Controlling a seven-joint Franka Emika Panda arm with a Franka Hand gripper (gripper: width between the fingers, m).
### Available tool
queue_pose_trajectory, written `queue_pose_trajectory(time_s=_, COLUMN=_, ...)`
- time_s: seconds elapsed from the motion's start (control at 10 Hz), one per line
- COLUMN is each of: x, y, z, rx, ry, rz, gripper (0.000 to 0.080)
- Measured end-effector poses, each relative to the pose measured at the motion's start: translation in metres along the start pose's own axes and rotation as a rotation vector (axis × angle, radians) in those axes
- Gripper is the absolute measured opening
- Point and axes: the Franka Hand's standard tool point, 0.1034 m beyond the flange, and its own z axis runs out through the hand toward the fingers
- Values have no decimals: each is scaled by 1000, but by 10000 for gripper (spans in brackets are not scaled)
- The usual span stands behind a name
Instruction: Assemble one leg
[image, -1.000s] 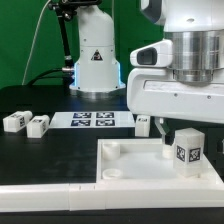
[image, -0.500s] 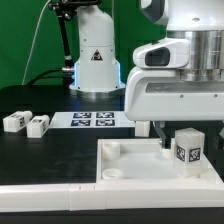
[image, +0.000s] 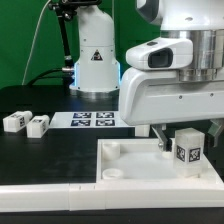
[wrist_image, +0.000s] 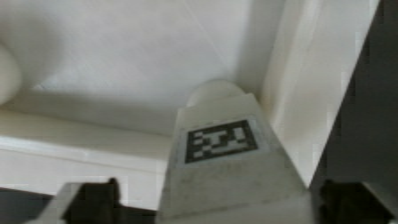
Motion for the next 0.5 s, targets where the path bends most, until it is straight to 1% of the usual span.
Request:
queue_pose_trajectory(time_s=0.1, x=0, y=0, z=0, rx=0, ry=0, rz=15, gripper=399)
queue_pose_trajectory(time_s=0.2, x=0, y=0, z=0, rx=0, ry=0, rz=15, gripper=291)
queue_pose_trajectory(time_s=0.3, x=0, y=-1, z=0, rx=4, ry=-1, rz=63, gripper=291)
queue_pose_trajectory(time_s=0.5, x=-1, y=-1, z=1, rx=6, ry=-4, rz=309, gripper=291)
